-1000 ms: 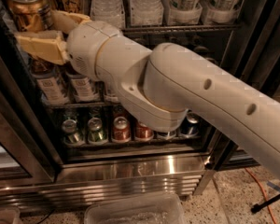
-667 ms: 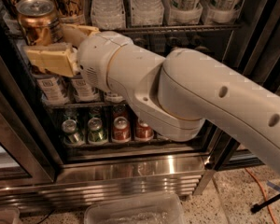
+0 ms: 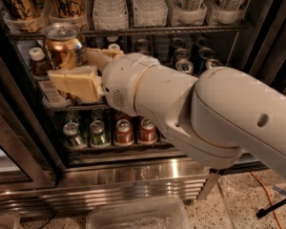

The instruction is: Pick orange can from top shelf of fridge

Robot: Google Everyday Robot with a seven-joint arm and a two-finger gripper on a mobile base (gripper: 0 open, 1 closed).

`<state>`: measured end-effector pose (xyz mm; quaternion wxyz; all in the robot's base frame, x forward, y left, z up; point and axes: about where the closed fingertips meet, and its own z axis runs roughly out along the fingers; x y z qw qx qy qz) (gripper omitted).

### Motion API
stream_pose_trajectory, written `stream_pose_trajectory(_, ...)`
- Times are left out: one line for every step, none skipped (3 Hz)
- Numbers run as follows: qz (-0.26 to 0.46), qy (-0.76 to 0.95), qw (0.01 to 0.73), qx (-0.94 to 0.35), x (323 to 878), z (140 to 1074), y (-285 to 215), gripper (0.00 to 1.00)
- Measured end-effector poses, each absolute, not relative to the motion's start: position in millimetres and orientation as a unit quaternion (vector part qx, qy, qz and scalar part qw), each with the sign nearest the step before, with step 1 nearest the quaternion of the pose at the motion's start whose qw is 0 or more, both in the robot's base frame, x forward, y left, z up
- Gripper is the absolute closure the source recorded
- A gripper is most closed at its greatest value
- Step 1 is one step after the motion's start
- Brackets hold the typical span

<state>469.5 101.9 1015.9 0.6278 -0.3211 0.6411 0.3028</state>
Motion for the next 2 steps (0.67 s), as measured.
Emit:
stream_pose_trajectory(0.301,0.661,0.611,-0.315,452.6,1002.5,81.3,1.0)
stream_pose_trajectory(0.301,0.661,0.611,-0.315,452.6,1002.5,81.3,1.0)
